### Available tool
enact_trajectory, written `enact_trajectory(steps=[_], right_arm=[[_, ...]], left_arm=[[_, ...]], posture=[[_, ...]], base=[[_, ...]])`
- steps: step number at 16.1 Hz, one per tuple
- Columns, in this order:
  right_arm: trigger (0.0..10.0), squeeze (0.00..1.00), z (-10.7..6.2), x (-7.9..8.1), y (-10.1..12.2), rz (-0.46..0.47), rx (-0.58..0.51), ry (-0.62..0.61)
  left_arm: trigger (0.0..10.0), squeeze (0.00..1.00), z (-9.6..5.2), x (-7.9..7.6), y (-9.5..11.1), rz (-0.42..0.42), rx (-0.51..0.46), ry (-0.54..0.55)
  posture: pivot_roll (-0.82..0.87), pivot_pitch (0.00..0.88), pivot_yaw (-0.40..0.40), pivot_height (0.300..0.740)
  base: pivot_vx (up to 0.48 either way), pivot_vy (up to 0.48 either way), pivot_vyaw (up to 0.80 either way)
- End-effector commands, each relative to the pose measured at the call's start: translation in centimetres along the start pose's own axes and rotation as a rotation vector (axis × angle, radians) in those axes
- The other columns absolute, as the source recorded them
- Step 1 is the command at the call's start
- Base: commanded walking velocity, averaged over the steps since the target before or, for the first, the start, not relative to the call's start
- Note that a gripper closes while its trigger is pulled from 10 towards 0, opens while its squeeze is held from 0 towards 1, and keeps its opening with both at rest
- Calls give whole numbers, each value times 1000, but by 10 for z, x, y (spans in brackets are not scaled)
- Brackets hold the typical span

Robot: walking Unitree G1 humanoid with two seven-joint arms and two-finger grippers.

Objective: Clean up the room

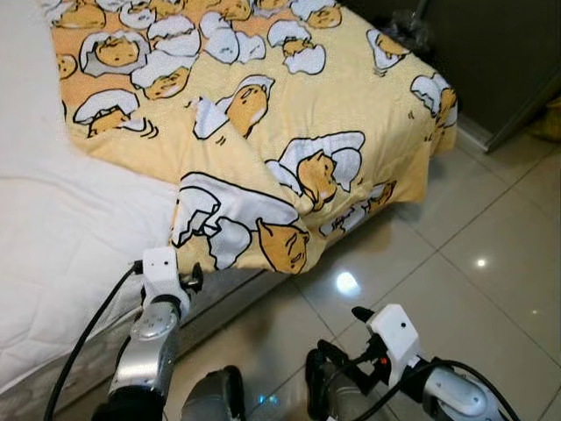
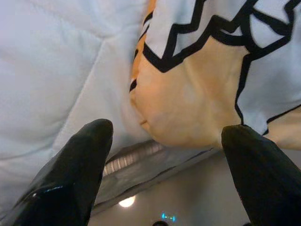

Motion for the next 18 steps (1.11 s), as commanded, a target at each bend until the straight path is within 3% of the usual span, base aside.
enact_trajectory(steps=[1,5,6,9,11,12,15,16,18], right_arm=[[10000,0,-3,3,0,12,3,11],[10000,0,-7,3,2,14,10,12],[10000,0,-8,3,2,15,12,13],[10000,0,-12,4,1,18,19,9],[10000,0,-15,6,-1,25,31,9],[10000,0,-14,8,-1,26,34,14],[10000,0,-12,10,1,25,32,24],[10000,0,-12,7,3,21,32,24],[10000,0,-14,4,6,9,26,19]], left_arm=[[10000,0,0,0,-11,7,29,19],[10000,0,11,-7,-6,-25,-4,48],[10000,1000,13,-5,-2,-14,-20,63],[10000,1000,15,4,15,11,-102,114],[10000,1000,15,4,10,27,-90,106],[10000,0,16,3,-3,10,-34,102],[10000,0,17,-6,-24,-30,66,62],[0,0,20,-16,-21,-22,54,0],[0,0,25,-17,-12,-38,46,-8]], posture=[[-190,249,-19,723],[-211,257,-38,723],[-216,257,-39,723],[-226,258,-36,723],[-219,258,-35,723],[-219,259,-36,723],[-219,262,-43,723],[-226,261,-51,723],[-233,259,-56,723]], base=[[0,0,0],[0,0,0],[0,0,0],[0,0,0],[0,0,0],[0,0,0],[0,0,0],[0,0,0],[0,0,0]])
Point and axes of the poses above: a point about 5 cm out from each wrist's last joint towards the gripper, its own z axis pointing out of the wrist towards the gripper, its own y axis along the axis of the wrist's last joint, x = y × z, the point moved 3 cm from there along z, pointing out of the wrist towards the gripper, and after that the axes turned 11 degrees about -z, right-handed, at the moved point
